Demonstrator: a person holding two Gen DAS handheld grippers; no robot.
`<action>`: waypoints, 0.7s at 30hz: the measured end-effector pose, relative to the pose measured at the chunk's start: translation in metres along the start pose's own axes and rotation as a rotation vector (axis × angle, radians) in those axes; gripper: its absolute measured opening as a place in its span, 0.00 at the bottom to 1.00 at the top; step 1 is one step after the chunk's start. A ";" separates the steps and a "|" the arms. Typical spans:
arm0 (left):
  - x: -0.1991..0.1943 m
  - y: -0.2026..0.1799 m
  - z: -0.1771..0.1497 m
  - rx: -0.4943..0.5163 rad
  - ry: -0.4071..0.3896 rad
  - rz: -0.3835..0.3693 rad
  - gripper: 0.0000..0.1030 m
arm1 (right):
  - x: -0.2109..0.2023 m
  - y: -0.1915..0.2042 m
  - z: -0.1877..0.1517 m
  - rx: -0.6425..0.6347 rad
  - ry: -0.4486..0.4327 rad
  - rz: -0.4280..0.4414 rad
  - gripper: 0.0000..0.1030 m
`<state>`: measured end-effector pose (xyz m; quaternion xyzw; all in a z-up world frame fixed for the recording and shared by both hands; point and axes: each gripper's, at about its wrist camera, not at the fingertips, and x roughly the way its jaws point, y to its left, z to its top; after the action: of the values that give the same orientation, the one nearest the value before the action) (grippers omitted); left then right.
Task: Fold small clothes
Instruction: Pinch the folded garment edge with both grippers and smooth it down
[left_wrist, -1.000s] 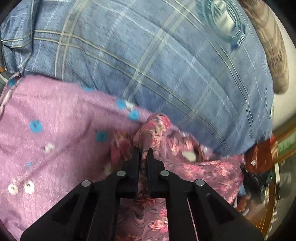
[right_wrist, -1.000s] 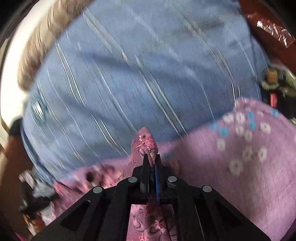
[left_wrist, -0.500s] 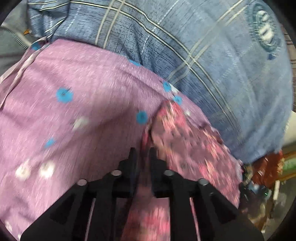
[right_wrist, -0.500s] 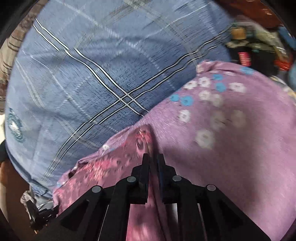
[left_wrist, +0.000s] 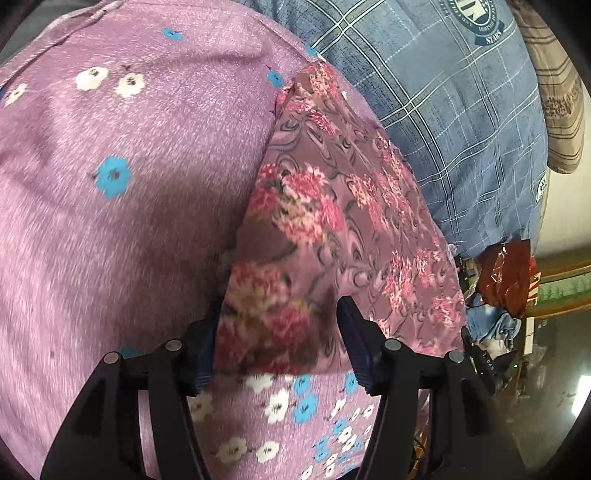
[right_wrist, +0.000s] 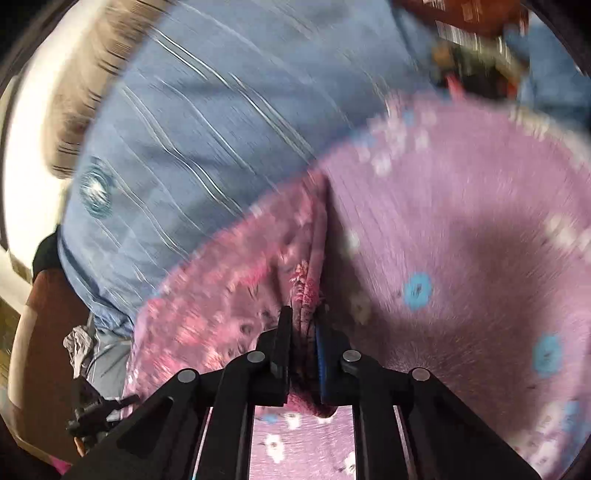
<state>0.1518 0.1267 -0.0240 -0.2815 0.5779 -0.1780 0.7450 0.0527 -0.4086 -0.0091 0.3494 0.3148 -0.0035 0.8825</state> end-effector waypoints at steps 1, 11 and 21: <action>-0.002 0.000 -0.003 -0.007 0.001 0.005 0.56 | -0.003 0.001 0.001 -0.014 -0.005 -0.046 0.09; -0.030 0.023 -0.043 -0.054 -0.043 -0.155 0.63 | -0.019 -0.065 -0.021 0.268 0.057 0.042 0.21; -0.013 0.006 -0.028 -0.100 -0.073 -0.138 0.09 | -0.002 -0.015 -0.021 0.067 0.061 0.090 0.10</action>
<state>0.1205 0.1330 -0.0223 -0.3638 0.5376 -0.1895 0.7367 0.0362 -0.4076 -0.0293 0.3924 0.3253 0.0365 0.8596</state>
